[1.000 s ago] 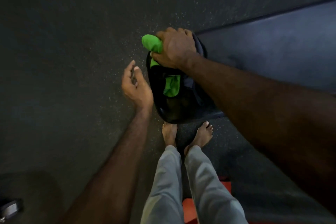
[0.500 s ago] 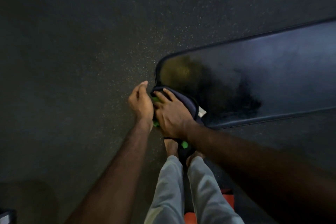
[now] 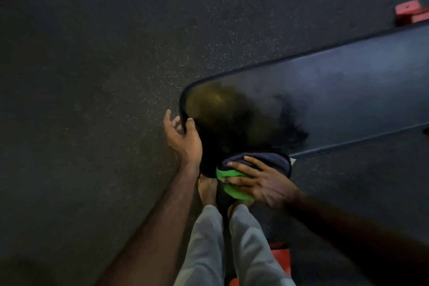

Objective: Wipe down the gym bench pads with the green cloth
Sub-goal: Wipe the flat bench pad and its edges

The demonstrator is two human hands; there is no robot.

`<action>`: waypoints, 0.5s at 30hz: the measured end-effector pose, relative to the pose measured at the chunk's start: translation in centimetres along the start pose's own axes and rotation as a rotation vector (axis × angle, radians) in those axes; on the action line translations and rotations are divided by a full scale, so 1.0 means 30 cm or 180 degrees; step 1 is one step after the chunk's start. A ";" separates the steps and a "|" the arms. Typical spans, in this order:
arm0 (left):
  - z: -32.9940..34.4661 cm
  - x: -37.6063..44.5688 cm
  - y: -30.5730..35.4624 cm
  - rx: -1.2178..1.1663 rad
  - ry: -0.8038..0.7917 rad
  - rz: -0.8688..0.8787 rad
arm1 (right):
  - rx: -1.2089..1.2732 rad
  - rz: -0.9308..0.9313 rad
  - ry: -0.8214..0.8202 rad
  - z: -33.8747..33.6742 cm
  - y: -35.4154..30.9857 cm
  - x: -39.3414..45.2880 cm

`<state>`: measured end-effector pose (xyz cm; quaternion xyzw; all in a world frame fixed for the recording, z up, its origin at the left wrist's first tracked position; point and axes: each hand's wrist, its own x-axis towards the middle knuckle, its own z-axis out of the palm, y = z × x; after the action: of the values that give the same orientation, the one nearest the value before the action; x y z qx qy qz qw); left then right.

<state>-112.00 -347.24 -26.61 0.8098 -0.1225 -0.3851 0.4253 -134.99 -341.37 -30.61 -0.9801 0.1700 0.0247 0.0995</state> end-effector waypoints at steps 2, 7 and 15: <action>0.003 -0.001 -0.006 0.0139 -0.0020 0.0053 | -0.0079 0.0139 0.0059 0.006 0.051 -0.100; 0.013 -0.014 -0.029 0.0545 0.0062 0.0577 | 0.0210 0.0651 0.0103 -0.005 0.153 -0.278; 0.107 -0.076 -0.038 0.1738 -0.0603 0.1902 | 0.1155 0.3265 0.0919 -0.071 0.189 -0.050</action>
<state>-116.01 -347.26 -27.42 0.7827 -0.4883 -0.2708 0.2749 -138.29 -346.55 -29.46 -0.7325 0.6382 -0.0941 0.2175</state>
